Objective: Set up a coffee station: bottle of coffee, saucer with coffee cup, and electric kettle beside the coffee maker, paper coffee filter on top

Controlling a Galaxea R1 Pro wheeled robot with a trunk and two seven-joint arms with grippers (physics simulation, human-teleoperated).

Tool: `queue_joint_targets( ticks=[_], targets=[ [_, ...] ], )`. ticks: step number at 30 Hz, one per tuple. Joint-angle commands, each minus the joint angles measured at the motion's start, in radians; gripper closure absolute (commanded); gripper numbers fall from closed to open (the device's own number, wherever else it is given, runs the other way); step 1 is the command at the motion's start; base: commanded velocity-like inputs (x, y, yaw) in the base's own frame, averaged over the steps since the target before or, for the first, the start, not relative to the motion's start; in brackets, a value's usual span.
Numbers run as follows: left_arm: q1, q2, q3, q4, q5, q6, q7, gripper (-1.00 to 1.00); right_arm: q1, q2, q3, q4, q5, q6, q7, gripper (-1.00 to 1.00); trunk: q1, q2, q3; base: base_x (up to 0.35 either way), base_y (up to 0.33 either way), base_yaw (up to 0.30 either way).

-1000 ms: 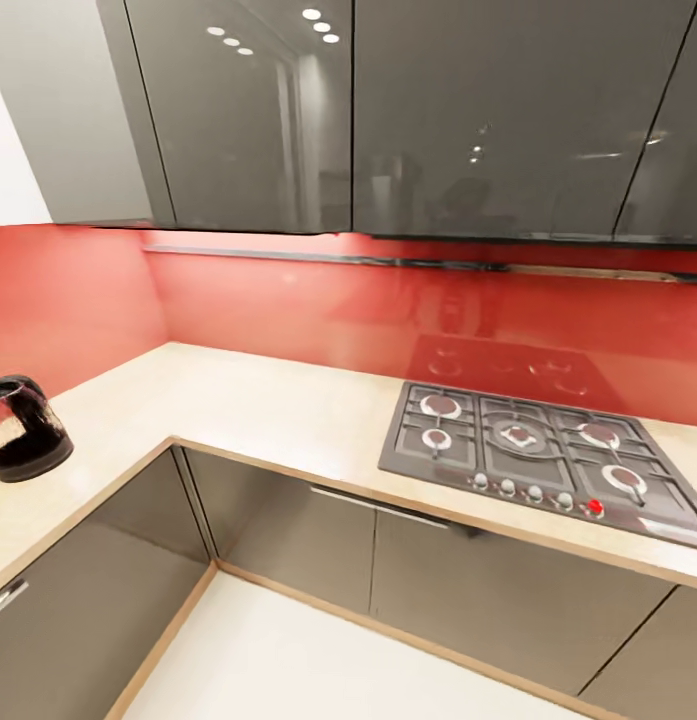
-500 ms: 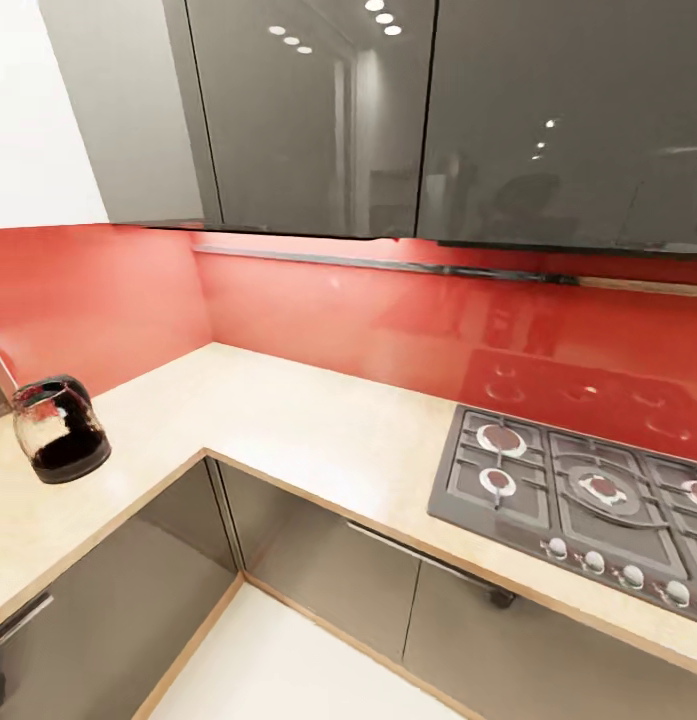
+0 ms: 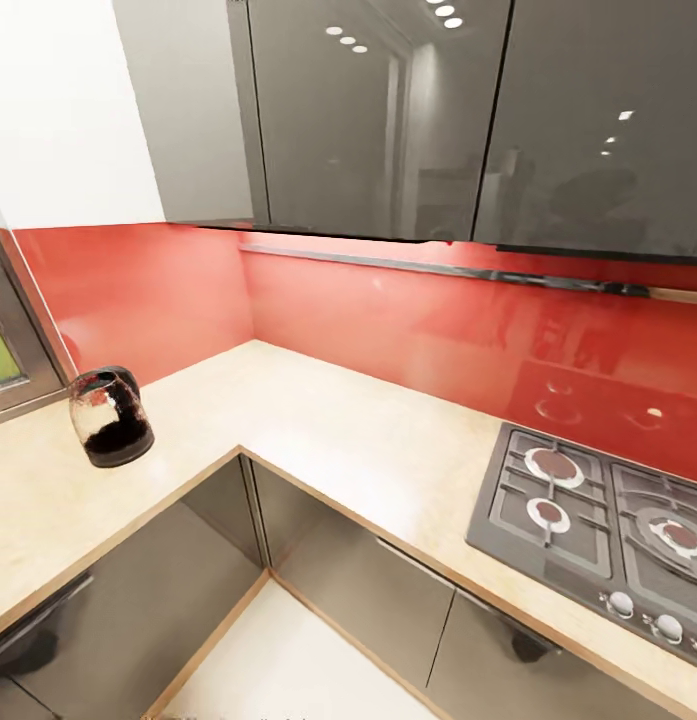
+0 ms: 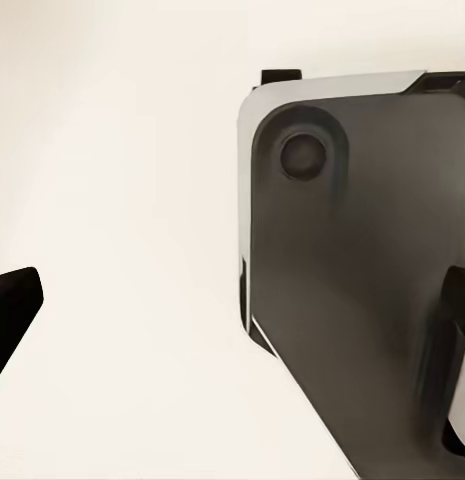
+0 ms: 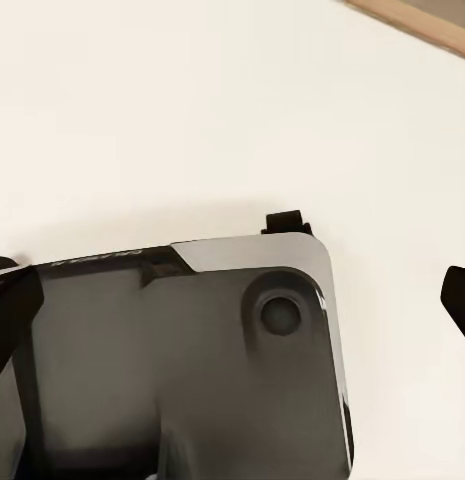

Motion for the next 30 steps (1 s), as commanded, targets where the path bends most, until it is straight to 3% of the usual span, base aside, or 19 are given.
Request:
queue_joint_targets(
  ticks=[1, 30],
  targets=[
    [-0.001, 0.0, 0.005, 0.0, -0.007, 0.001, 0.003, -1.0, 0.0, 0.0, -0.008, -0.001, 0.008, 0.001, 0.004, -1.0, 0.001, -0.002, -0.002, 0.002, -0.001, 0.279],
    [-0.001, -0.007, 0.006, 0.001, -0.008, 0.001, 0.001, -1.0, 0.0, 0.0, -0.008, -0.001, 0.008, 0.001, 0.004, -1.0, 0.001, -0.002, -0.002, 0.0, 0.0, 0.279]
  ],
)
